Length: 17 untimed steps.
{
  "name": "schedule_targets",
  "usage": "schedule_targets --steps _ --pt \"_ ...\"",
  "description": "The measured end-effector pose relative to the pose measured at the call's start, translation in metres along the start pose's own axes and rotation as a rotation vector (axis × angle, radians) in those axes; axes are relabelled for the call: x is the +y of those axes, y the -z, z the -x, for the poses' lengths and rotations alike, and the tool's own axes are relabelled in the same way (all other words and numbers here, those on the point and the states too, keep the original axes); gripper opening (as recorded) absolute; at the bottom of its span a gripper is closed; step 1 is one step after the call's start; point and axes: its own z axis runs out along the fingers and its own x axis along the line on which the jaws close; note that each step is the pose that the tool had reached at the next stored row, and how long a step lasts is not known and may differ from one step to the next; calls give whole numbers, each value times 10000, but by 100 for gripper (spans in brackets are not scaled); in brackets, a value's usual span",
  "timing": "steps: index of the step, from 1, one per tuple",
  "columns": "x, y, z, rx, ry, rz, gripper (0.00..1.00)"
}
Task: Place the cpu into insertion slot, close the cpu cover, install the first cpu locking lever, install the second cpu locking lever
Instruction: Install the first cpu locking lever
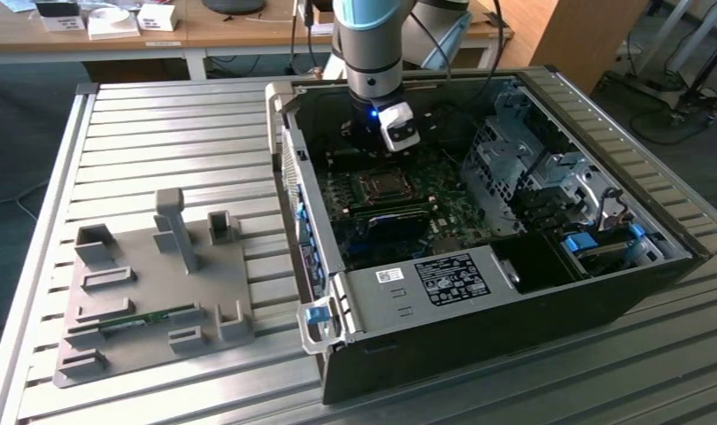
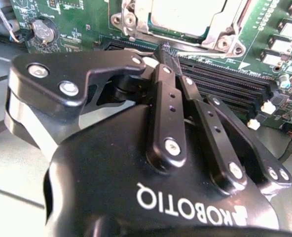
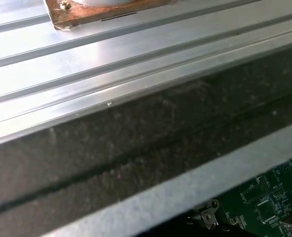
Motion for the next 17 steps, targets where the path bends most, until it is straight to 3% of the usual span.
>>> schedule_targets --steps 8,17 --pt "12 58 12 0 0 2 11" --pt "25 61 7 0 0 1 11"
